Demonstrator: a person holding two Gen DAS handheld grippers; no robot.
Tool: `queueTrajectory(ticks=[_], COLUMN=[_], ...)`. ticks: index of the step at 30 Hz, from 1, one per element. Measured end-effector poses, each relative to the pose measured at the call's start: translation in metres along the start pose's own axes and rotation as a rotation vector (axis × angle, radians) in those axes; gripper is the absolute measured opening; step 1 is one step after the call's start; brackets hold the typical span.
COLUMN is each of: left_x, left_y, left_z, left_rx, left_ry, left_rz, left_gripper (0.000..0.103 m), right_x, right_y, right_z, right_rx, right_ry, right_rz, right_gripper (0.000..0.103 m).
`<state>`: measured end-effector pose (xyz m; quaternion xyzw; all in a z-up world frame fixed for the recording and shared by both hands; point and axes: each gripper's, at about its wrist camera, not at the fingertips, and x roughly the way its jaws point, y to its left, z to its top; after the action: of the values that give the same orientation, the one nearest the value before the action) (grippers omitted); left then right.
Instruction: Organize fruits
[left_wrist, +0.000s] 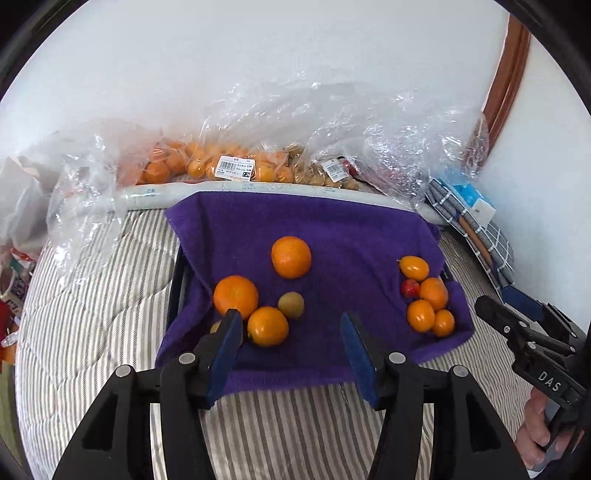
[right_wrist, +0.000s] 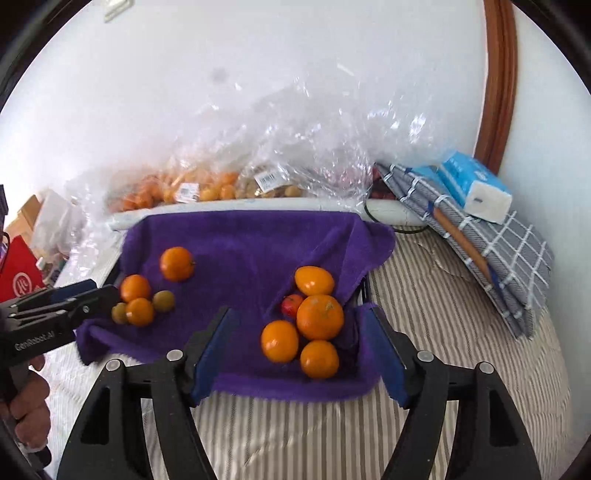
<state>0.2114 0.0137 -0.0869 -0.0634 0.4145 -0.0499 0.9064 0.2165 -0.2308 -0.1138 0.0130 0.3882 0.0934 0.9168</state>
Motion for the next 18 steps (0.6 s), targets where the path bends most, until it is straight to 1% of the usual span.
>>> queueTrajectory(ticks=[2, 5, 7, 8, 10, 13, 14, 15, 17, 18], left_x=[-0.021, -0.052, -0.072, -0.086, -0.107, -0.133, -0.143, -0.148, -0.164, -0.17], left_y=[-0.004, -0.008, -0.012, -0.015, -0.021, -0.029, -0.032, -0.035, -0.037, -0.039], left_z=[-0.007, -0.018, -0.024, -0.029, -0.038, -0.051, -0.058, -0.061, -0.072, -0.077], left_rx=[-0.002, -0.017, -0.021, -0.016, -0.005, -0.002, -0.002, -0.002, -0.002, -0.005], left_ry=[-0.02, -0.053, -0.075, -0.095, -0.131, -0.164, -0.176, -0.182, -0.204, -0.213], left_rz=[0.013, 0.011, 0.014, 0.032, 0.065, 0.074, 0.073, 0.075, 0.073, 0.073], left_gripper=[0.055, 0.064, 0.071, 0.075, 0.075, 0.081, 0.081, 0.082, 0.085, 0.086], right_x=[-0.02, -0.046, -0.067, -0.082, -0.104, -0.133, -0.145, -0.153, -0.168, -0.175], right_y=[0.0, 0.0, 0.0, -0.001, -0.002, -0.001, -0.001, -0.002, -0.003, -0.003], right_z=[-0.003, -0.012, -0.02, -0.025, -0.033, -0.045, -0.052, -0.057, -0.066, -0.07], right_rx=[0.016, 0.03, 0.038, 0.042, 0.047, 0.053, 0.059, 0.064, 0.07, 0.067], right_ry=[0.003, 0.019, 0.004, -0.009, -0.025, -0.048, -0.064, -0.072, -0.093, -0.107], right_rz=[0.005, 0.005, 0.002, 0.004, 0.012, -0.004, -0.016, -0.025, -0.042, -0.048], right_gripper=[0.072, 0.072, 0.072, 0.072, 0.072, 0.072, 0.073, 0.079, 0.085, 0.086])
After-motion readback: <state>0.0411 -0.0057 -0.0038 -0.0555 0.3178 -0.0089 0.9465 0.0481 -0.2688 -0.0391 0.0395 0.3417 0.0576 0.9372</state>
